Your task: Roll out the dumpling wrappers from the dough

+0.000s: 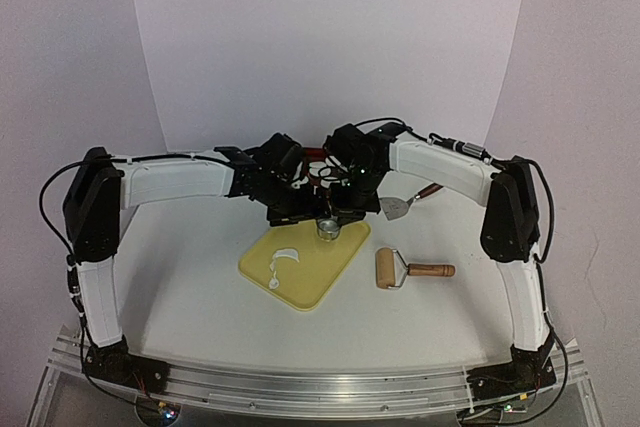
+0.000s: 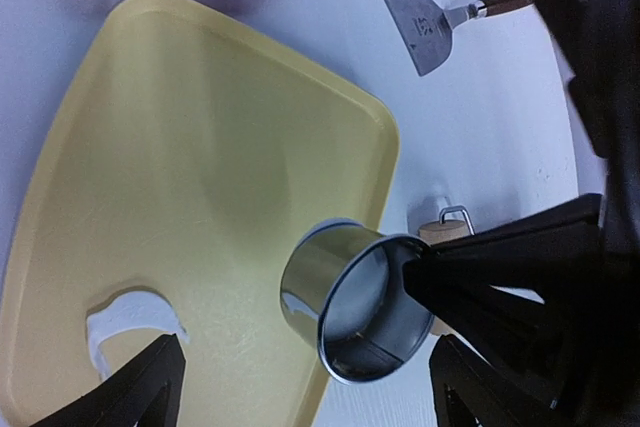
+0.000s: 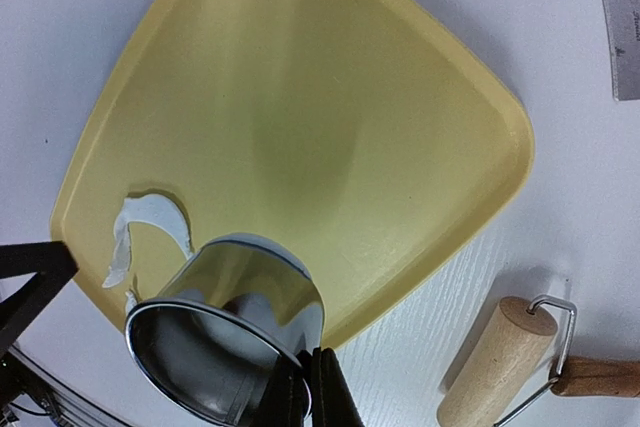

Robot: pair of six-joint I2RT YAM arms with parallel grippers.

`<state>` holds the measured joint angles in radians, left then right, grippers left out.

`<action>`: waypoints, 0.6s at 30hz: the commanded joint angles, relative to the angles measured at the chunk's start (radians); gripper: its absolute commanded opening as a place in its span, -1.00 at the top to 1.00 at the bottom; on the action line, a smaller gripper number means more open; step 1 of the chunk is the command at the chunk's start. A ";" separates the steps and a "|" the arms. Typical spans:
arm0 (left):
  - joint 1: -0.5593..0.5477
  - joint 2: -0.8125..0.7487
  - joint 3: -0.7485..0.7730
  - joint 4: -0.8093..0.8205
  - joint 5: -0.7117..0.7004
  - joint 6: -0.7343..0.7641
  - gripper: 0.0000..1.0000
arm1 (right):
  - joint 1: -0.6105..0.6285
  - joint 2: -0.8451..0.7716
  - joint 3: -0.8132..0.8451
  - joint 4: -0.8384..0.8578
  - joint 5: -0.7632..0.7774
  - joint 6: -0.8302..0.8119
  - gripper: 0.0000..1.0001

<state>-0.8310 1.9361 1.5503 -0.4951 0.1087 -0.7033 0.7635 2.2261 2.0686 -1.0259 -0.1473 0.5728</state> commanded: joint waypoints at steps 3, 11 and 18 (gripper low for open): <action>0.006 0.159 0.198 -0.070 -0.004 0.071 -0.70 | -0.003 0.017 0.038 0.010 0.033 -0.006 1.00; 0.006 0.299 0.347 -0.223 -0.064 0.100 -0.66 | -0.015 0.048 0.063 0.018 0.022 -0.011 1.00; 0.006 0.289 0.335 -0.246 -0.079 0.096 -0.67 | -0.039 0.046 0.051 0.025 0.014 0.001 1.00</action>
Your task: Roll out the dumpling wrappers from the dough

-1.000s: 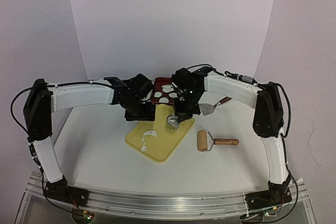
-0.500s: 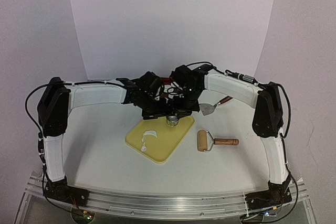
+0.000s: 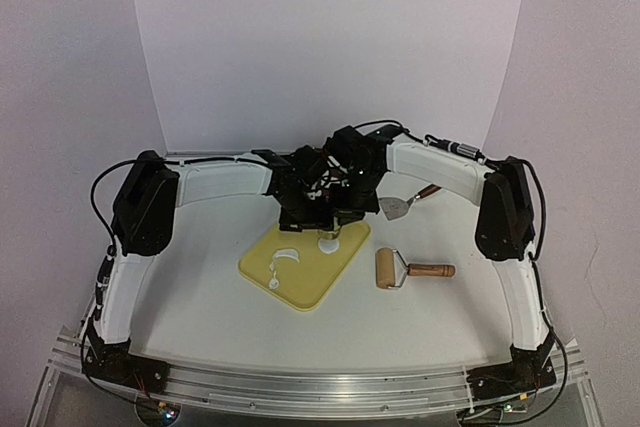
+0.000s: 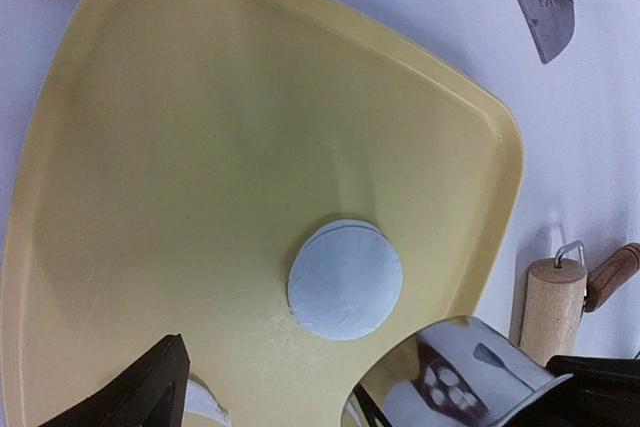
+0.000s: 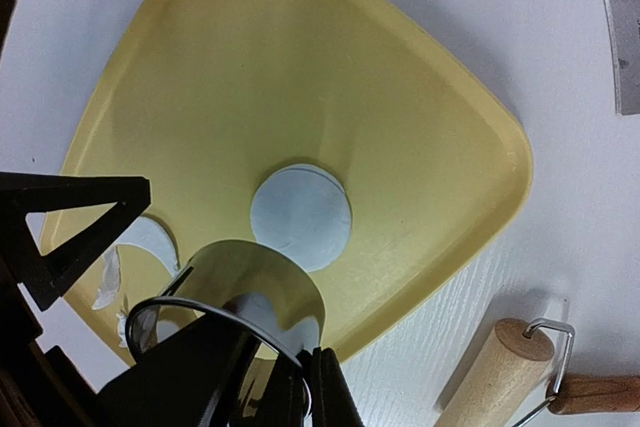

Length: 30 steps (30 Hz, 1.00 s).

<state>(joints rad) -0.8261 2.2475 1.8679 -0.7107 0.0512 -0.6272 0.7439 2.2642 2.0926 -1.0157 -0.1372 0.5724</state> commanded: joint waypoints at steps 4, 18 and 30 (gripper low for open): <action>0.001 -0.152 -0.042 0.117 -0.020 0.060 -0.72 | -0.029 0.000 0.022 0.014 0.020 0.007 1.00; 0.029 -0.521 -0.266 0.137 -0.051 0.042 -0.91 | -0.161 -0.113 -0.132 0.012 0.102 0.004 1.00; 0.279 -0.750 -0.619 0.143 0.008 -0.108 -0.93 | -0.457 -0.470 -0.672 0.091 0.090 -0.025 1.00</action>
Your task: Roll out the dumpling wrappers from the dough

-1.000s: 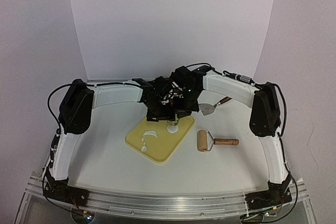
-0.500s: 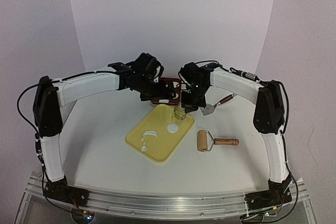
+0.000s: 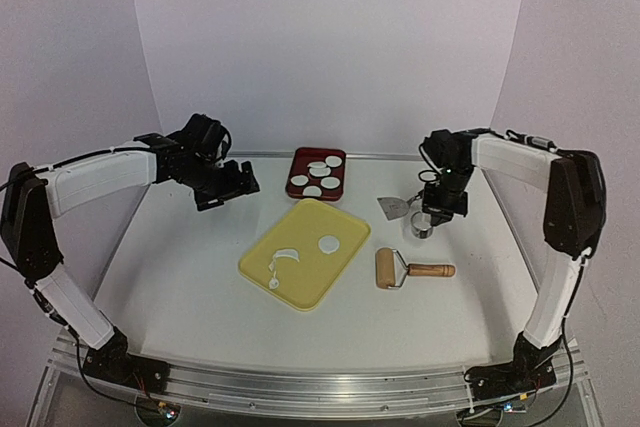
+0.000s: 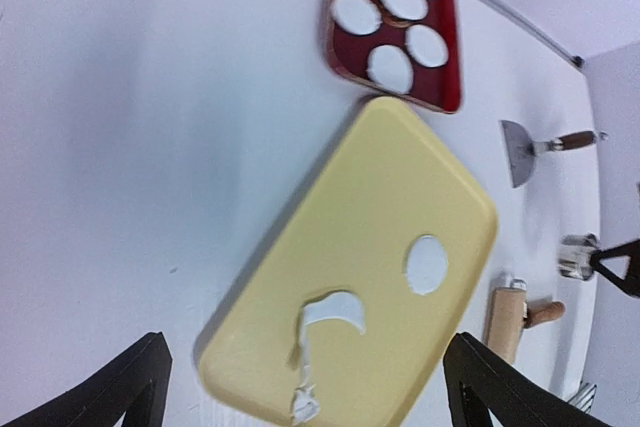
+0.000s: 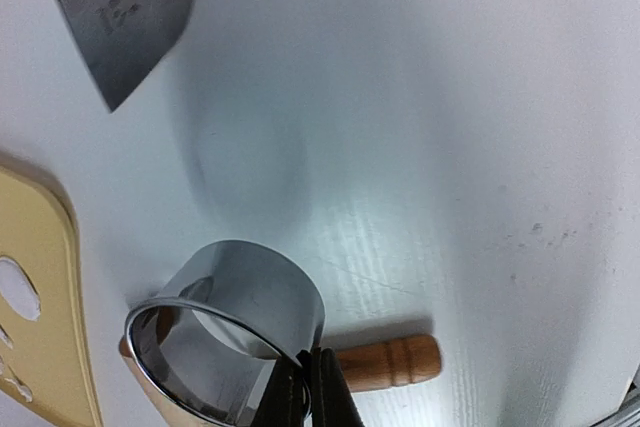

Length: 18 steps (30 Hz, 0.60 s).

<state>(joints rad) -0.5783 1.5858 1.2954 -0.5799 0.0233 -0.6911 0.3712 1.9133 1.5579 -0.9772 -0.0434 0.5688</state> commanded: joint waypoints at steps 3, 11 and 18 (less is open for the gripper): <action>0.044 -0.083 -0.061 0.017 0.053 -0.044 -0.93 | -0.138 -0.147 -0.217 0.097 -0.035 -0.038 1.00; 0.049 -0.033 -0.029 0.022 0.097 -0.020 -0.93 | -0.188 -0.086 -0.275 0.160 -0.057 -0.074 0.87; 0.059 -0.022 -0.022 0.015 0.111 0.002 -0.93 | -0.212 -0.130 -0.264 0.156 -0.073 -0.086 0.19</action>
<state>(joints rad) -0.5306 1.5604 1.2362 -0.5757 0.1126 -0.7062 0.1740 1.8233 1.2778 -0.8323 -0.1035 0.4991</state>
